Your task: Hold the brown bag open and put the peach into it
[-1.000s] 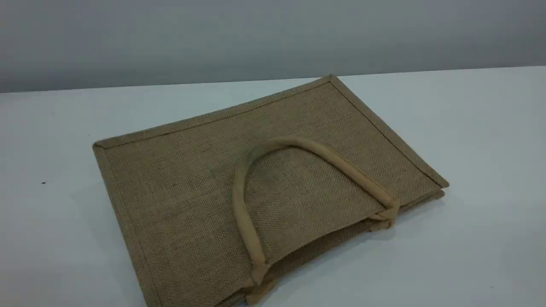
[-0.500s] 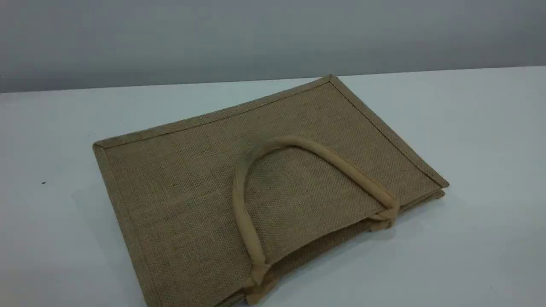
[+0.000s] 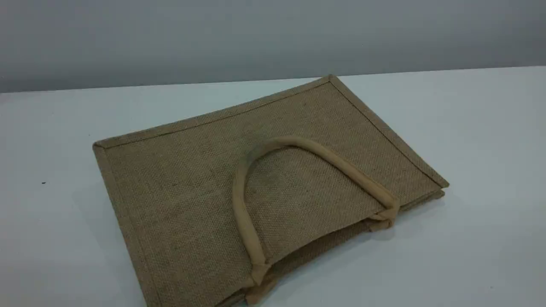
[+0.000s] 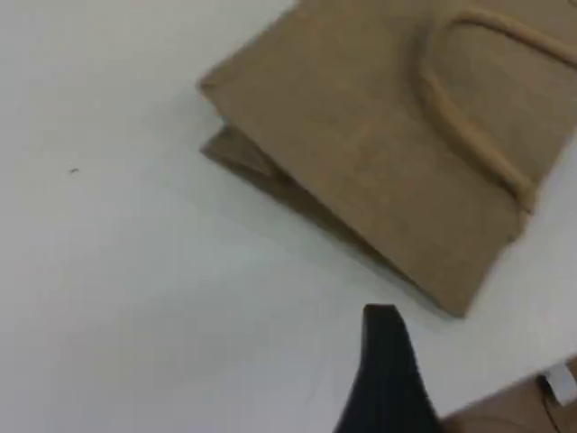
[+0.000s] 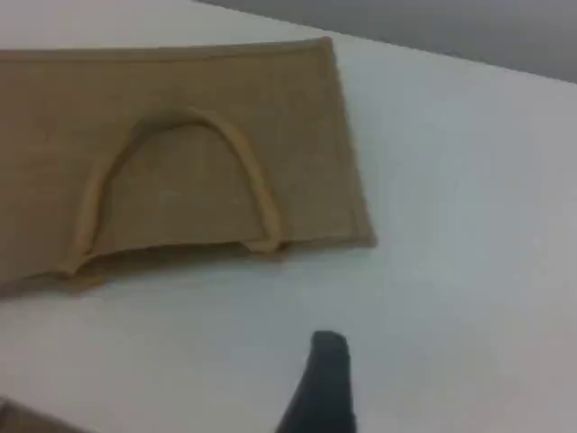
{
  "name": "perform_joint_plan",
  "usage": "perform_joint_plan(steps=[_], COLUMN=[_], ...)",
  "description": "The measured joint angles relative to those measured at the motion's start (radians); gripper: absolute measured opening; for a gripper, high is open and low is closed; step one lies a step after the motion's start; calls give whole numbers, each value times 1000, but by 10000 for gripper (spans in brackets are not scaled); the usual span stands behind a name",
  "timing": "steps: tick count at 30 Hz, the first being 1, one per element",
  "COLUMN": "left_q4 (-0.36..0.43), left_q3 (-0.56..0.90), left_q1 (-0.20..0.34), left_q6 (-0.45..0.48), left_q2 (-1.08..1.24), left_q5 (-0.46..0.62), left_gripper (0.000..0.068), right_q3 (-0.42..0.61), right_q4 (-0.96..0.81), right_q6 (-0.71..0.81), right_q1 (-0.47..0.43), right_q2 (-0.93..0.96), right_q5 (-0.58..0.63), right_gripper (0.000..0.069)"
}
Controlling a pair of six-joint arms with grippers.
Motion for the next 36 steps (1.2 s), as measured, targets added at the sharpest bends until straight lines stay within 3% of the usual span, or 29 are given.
perform_joint_plan(steps=[5,9,36], left_q4=[0,0,1], left_q3=[0,0,0], left_q1=[187,278,313], left_q6=[0,0,0], left_q2=[-43,-76,-106], left_q5=[1,1,2], left_gripper=[449,449,449], right_q3=[0,0,1], right_q4=[-3,-3,-3], right_q6=[0,0,0], right_q1=[-84,-120,-139], right_q2=[-1,-23,-49], right_q5=[0,0,0], right_gripper=[584,580,578])
